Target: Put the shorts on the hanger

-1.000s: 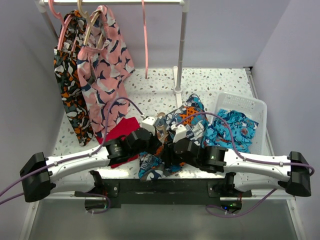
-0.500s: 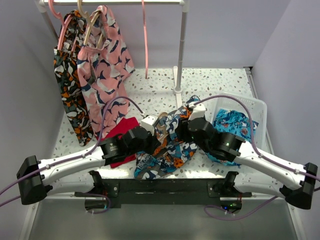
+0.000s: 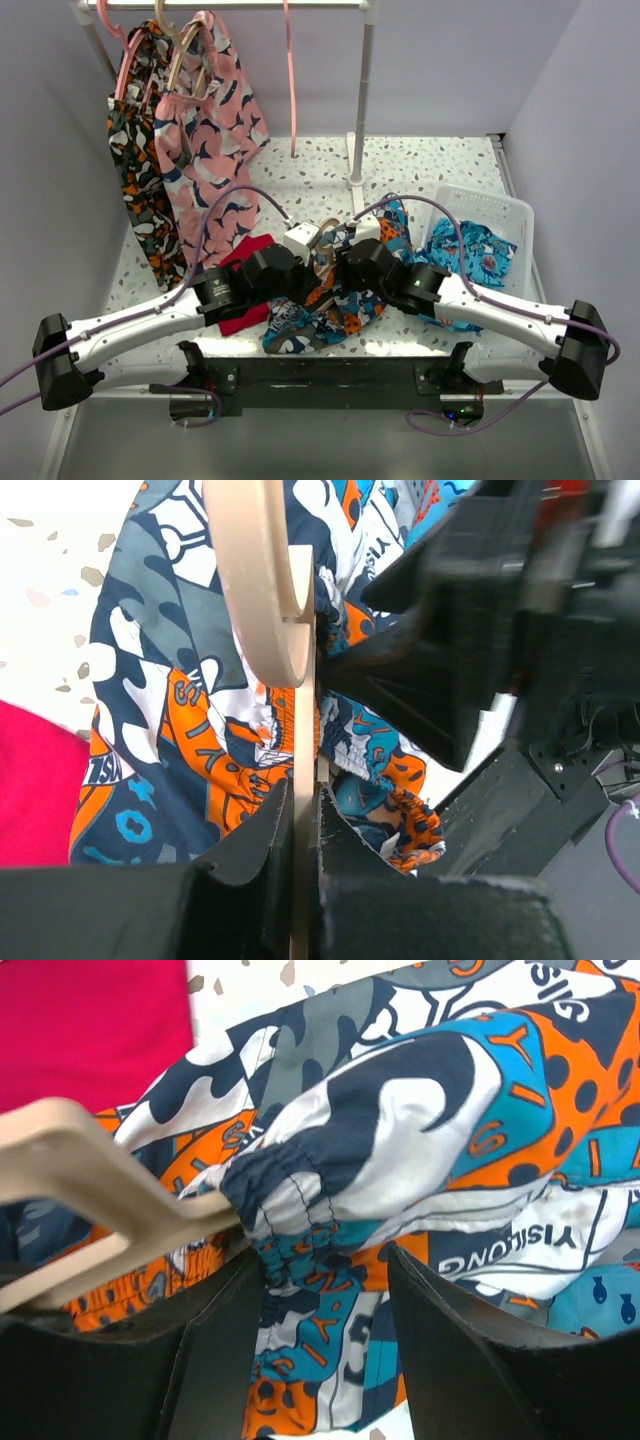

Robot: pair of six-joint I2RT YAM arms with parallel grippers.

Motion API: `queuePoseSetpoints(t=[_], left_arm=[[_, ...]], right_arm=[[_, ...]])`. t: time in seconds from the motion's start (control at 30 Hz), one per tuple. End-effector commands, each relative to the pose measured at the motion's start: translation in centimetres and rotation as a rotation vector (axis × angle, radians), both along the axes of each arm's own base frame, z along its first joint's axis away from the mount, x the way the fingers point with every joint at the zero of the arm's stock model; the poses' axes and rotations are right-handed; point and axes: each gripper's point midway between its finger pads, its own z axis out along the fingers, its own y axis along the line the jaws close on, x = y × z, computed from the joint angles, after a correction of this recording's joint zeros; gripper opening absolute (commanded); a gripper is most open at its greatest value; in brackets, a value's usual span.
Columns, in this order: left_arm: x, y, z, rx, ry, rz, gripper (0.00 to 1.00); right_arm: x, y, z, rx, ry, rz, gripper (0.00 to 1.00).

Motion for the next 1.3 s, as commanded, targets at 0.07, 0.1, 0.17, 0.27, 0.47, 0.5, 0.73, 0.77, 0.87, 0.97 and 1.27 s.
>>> queuePoseSetpoints(t=[0.07, 0.1, 0.17, 0.27, 0.47, 0.5, 0.73, 0.77, 0.87, 0.97, 1.27], left_arm=[[0.1, -0.4, 4.3, -0.053, -0.07, -0.043, 0.0], [0.0, -0.3, 4.2, -0.047, -0.068, -0.042, 0.0], [-0.2, -0.2, 4.2, -0.037, -0.067, -0.059, 0.0], [-0.5, 0.0, 4.6, -0.015, -0.076, -0.088, 0.0], [-0.8, 1.0, 9.9, -0.027, -0.172, -0.136, 0.0], [-0.8, 1.1, 12.4, -0.05, -0.218, -0.149, 0.0], [-1.2, 2.6, 20.3, -0.021, -0.341, -0.214, 0.0], [-1.2, 2.7, 20.8, -0.015, -0.355, -0.22, 0.0], [-1.1, 3.2, 23.3, -0.032, -0.401, -0.209, 0.0], [-0.8, 3.6, 23.9, -0.025, -0.424, -0.197, 0.0], [-0.6, 4.5, 29.0, -0.056, -0.518, -0.175, 0.0]], right_arm=[[2.3, 0.4, 3.0, 0.031, -0.075, -0.092, 0.38], [2.5, 0.0, 3.5, 0.024, -0.079, -0.113, 0.25], [3.1, -1.9, 4.2, -0.006, -0.092, -0.189, 0.09], [4.7, -4.4, 8.2, 0.001, -0.139, -0.286, 0.01], [7.3, -8.2, 14.7, 0.03, -0.192, -0.364, 0.0], [7.6, -8.2, 15.3, 0.03, -0.197, -0.363, 0.0], [8.7, -7.9, 22.7, 0.098, -0.283, -0.341, 0.0], [8.6, -8.0, 24.6, 0.125, -0.308, -0.338, 0.0], [8.5, -7.2, 27.6, 0.171, -0.339, -0.288, 0.0], [8.5, -6.3, 29.8, 0.205, -0.37, -0.236, 0.0], [6.6, -4.0, 37.2, 0.334, -0.475, -0.03, 0.01]])
